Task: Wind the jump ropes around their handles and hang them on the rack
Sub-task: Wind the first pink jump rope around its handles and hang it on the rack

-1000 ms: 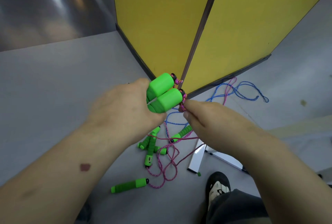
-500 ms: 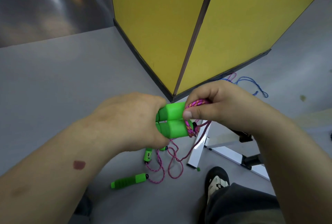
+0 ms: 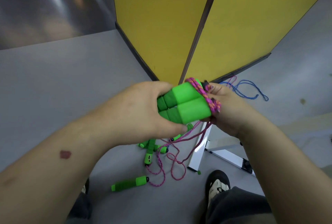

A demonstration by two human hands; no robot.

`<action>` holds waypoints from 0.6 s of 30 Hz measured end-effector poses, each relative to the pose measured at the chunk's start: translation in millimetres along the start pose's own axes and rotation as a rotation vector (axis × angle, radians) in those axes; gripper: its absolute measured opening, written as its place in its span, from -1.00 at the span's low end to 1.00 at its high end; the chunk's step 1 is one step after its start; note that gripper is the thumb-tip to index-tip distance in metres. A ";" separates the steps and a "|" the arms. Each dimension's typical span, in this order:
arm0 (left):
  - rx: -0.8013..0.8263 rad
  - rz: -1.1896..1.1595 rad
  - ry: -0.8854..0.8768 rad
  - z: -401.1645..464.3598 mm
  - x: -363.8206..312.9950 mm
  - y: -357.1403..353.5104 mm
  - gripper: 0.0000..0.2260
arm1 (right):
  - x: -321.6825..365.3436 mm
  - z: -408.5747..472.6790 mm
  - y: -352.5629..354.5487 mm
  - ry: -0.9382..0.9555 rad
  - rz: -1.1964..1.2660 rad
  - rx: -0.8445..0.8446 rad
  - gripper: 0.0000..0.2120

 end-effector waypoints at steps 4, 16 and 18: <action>-0.230 0.088 0.099 7.4 9.5 3.9 -0.63 | -1.6 -3.4 -9.9 -0.043 -0.352 0.059 -0.57; -0.251 0.468 0.240 12.1 22.3 -0.2 -0.64 | 38.1 -20.3 -11.5 0.061 -0.757 0.257 -0.69; -0.207 0.499 0.226 10.6 20.4 -1.2 -0.64 | 38.4 -19.9 -9.7 0.069 -0.693 0.250 -0.70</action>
Point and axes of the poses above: each hand's wrist, its own z-axis towards the middle knuckle, its own y-axis out of the back of the hand, x = y × z, the point moved 2 cm from there along z, towards the middle knuckle, and after that the axes turned 7 degrees about y, right-handed, at the moved point
